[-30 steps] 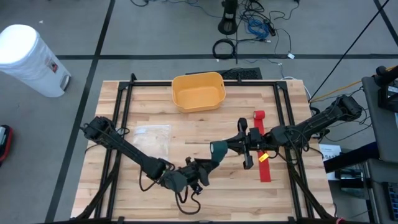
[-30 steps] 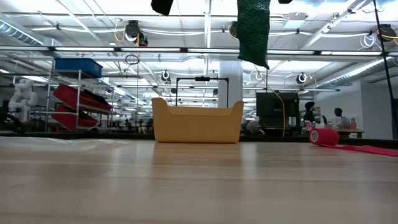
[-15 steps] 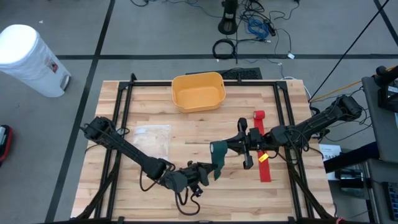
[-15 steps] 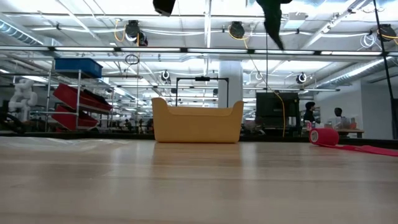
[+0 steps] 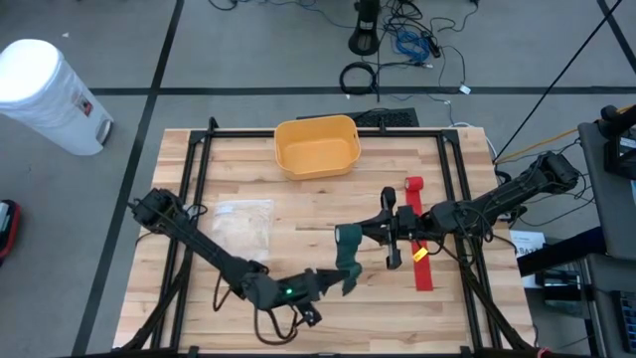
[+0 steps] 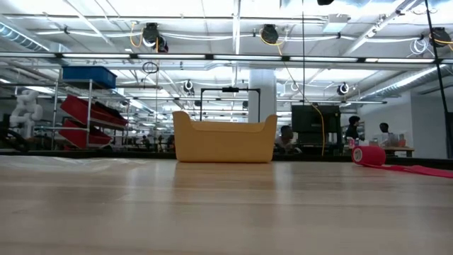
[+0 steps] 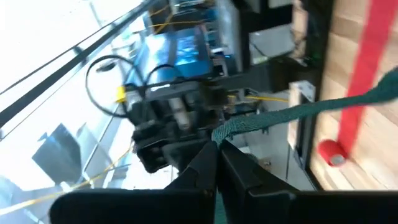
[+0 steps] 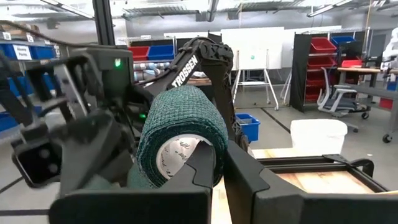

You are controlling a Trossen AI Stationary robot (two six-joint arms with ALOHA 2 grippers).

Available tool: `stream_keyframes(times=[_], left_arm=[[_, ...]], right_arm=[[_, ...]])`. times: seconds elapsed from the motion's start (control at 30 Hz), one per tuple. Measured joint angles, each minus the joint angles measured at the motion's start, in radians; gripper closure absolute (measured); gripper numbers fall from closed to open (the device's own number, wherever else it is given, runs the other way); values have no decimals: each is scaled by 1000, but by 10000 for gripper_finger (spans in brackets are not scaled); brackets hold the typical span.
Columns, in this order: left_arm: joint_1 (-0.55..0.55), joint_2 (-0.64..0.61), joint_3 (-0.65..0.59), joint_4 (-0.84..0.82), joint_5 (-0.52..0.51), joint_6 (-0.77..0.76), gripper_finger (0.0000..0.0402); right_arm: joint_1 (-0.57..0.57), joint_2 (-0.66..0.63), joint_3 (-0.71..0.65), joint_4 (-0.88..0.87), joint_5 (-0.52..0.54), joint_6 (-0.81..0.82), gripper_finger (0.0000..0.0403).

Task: Roll bandage
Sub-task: Roll the green bandage

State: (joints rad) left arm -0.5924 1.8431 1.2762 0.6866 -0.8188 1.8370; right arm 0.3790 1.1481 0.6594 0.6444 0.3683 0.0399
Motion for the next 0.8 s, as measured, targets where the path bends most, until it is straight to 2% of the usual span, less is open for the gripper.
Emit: stream_keyframes(times=[0.13,0.37,0.5,0.8], left_arm=[[-2,0,0,63,12,0,389],[10,0,0,210,111,-1,389],[27,-1,0,278,111,0,389],[74,-6,0,304,88,-27,389]], right_arm=[[0,0,0,-9,0,-7,392],[-18,0,0,-47,2,16,392],[-25,0,0,-65,2,26,392],[-25,0,0,-106,-8,45,392]])
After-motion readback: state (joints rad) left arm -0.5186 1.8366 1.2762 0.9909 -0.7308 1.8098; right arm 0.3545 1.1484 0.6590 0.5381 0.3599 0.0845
